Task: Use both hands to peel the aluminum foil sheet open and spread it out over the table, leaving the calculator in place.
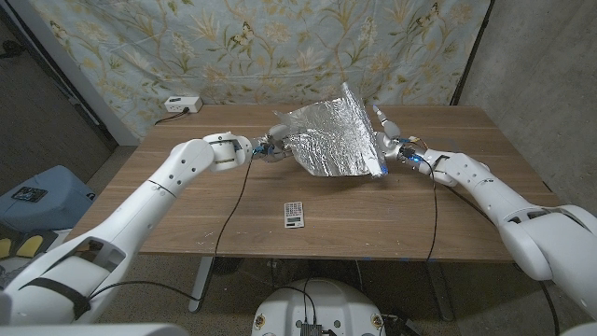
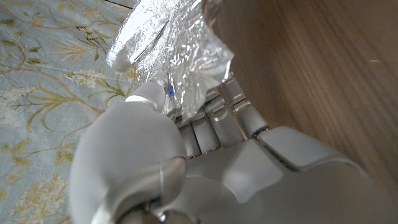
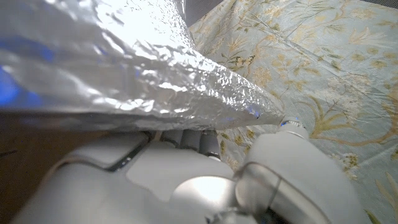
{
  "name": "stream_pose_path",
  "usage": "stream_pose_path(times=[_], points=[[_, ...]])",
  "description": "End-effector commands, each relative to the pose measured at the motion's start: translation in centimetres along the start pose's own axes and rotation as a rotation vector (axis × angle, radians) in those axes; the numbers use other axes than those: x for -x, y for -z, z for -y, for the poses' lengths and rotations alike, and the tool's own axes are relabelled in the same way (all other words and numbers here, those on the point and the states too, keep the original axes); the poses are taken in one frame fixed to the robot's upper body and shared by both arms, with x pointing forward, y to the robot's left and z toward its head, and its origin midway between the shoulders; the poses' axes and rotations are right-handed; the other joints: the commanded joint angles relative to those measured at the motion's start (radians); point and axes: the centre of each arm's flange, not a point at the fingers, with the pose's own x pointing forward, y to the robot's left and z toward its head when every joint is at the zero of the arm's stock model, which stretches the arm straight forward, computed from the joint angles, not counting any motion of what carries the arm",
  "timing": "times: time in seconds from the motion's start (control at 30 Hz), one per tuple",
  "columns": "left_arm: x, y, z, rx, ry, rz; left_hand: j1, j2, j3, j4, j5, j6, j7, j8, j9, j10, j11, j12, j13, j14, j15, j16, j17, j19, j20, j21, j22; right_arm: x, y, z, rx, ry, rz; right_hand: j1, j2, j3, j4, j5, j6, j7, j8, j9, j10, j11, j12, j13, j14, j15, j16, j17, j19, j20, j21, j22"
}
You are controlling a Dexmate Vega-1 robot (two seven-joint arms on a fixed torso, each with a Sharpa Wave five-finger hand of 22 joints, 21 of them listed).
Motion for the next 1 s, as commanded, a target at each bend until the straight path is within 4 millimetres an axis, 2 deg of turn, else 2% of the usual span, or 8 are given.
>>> stream_pose_path(times=[0.03, 0.17, 0.43, 0.63, 1.0], points=[[0.4, -0.3, 0.0, -0.013, -0.002, -0.004, 0.011, 0.004, -0.006, 0.002, -0.001, 0.045, 0.048, -0.001, 0.008, 0.004, -0.009, 0.005, 0.004, -0.001, -0.007, -0.003, 0.004, -0.007, 0.002, 0.006, 0.001, 0.4, 0.2, 0.3, -0.008, 0.010, 0.016, 0.010, -0.001, -0.009, -0.001, 0.009, 0.004, -0.015, 0.005, 0.002, -0.003, -0.006, -0.009, 0.000, -0.007, 0.003, 0.004, 0.002, -0.002, 0.002, 0.002, 0.006], [0.5, -0.2, 0.0, -0.001, 0.003, -0.009, 0.012, 0.005, -0.006, 0.002, -0.001, 0.045, 0.049, -0.001, 0.010, 0.004, -0.004, 0.005, 0.006, -0.002, -0.007, -0.005, 0.004, -0.009, 0.003, 0.008, 0.000, 0.6, 0.3, 0.3, -0.012, 0.015, 0.011, 0.012, -0.001, -0.011, -0.001, 0.010, 0.002, -0.009, 0.005, 0.002, -0.009, -0.004, -0.014, -0.002, -0.008, 0.003, 0.006, 0.002, 0.001, 0.004, 0.003, 0.006], [0.7, -0.3, 0.1, 0.002, 0.007, -0.006, 0.013, 0.005, -0.007, 0.003, -0.001, 0.042, 0.048, -0.002, 0.015, 0.003, -0.006, 0.006, 0.008, -0.001, -0.007, -0.006, 0.006, -0.011, 0.002, 0.012, 0.000, 0.7, 0.1, 0.4, -0.009, 0.023, 0.008, 0.014, -0.001, -0.018, 0.000, 0.013, -0.013, 0.001, 0.001, 0.002, -0.033, 0.018, -0.027, -0.002, -0.021, 0.021, 0.006, 0.001, 0.004, 0.008, 0.005, 0.006], [1.2, -0.4, -0.2, 0.026, 0.013, -0.005, 0.015, 0.006, -0.008, 0.003, -0.001, 0.044, 0.050, -0.003, 0.015, 0.003, -0.009, 0.005, 0.009, -0.001, -0.008, -0.007, 0.009, -0.013, 0.003, 0.015, -0.001, 1.2, -0.3, 0.4, -0.003, 0.043, -0.009, 0.014, -0.002, -0.023, 0.001, 0.015, -0.023, 0.019, 0.000, 0.001, -0.035, 0.026, -0.031, -0.002, -0.020, 0.024, 0.009, 0.001, 0.006, 0.012, 0.006, 0.006], [1.4, -0.6, -0.4, 0.056, 0.035, -0.010, 0.016, 0.007, -0.009, 0.004, -0.001, 0.045, 0.050, -0.004, 0.019, 0.004, -0.010, 0.006, 0.011, 0.001, -0.008, -0.008, 0.013, -0.016, 0.003, 0.022, -0.001, 1.7, -0.7, 0.5, 0.000, 0.069, -0.036, 0.013, 0.000, -0.029, 0.004, 0.017, -0.030, 0.029, 0.000, 0.001, -0.033, 0.035, -0.035, -0.003, -0.015, 0.026, 0.015, 0.001, 0.017, 0.018, 0.010, 0.006]])
